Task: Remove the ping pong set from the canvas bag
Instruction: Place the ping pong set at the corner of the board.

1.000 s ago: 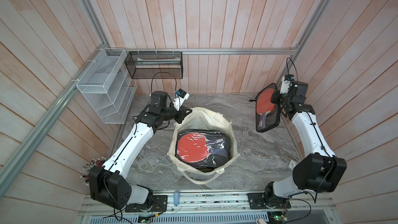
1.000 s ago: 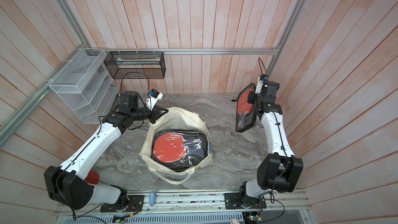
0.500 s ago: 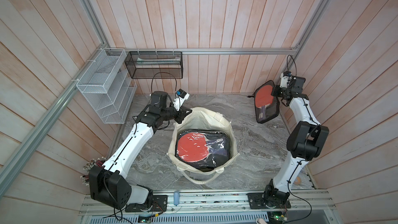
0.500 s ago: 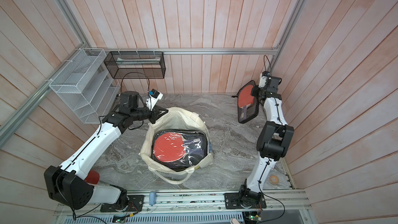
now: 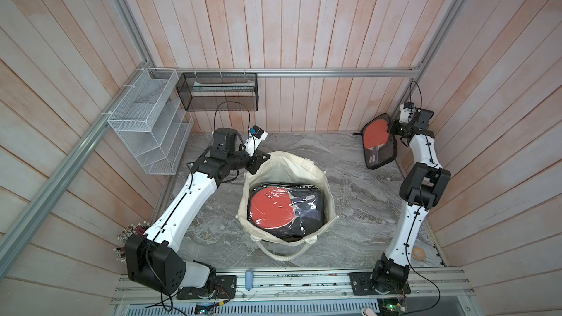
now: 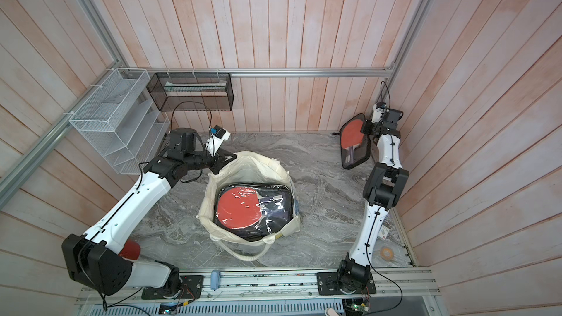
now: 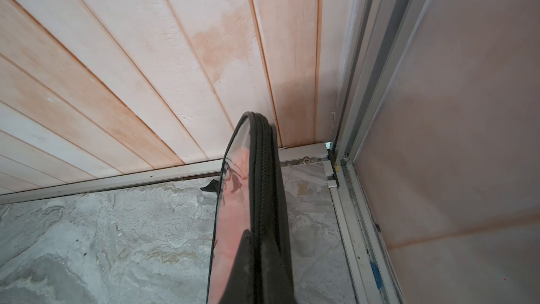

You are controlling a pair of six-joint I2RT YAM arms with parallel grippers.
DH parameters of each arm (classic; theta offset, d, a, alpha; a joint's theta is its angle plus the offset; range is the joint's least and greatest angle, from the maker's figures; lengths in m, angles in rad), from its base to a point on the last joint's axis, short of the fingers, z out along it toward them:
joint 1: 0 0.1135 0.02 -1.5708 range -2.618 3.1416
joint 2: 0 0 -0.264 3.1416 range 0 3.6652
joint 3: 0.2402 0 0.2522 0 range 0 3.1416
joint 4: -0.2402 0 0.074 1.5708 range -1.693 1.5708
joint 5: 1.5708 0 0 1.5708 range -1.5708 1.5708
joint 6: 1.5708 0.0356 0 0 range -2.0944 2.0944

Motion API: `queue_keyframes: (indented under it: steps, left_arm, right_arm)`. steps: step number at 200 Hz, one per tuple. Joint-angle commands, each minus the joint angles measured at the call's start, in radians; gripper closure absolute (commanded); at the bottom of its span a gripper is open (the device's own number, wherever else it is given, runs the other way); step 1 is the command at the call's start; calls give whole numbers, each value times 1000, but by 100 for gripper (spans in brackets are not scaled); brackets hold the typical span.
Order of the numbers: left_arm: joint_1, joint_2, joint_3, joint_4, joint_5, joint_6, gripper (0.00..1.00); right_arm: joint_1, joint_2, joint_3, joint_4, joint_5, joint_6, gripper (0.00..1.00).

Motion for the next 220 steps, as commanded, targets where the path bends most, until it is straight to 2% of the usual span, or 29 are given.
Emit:
queue_keyframes:
  steps: [1,34,125,177,197,202,220]
  left_arm:
    - [2,15,53,23,-8,10,100]
    - [2,52,73,30,8,7,100]
    - [2,98,125,18,20,11,100]
    - [3,104,137,15,29,5,100]
    - [0,102,135,14,29,4,100]
    - [0,102,134,14,28,5,100]
    - [0,97,135,15,29,4,100]
  right_arm:
    - [12,0,52,-47,-49,3,100]
    - [13,46,63,-110,-52,20,100]
    - [24,158,128,-180,43,11,100]
    - [22,161,134,-178,63,8,75]
    - [25,140,135,-176,106,0,65]
    - [26,131,136,-176,122,-4,59]
    - [32,93,134,-178,160,-19,44]
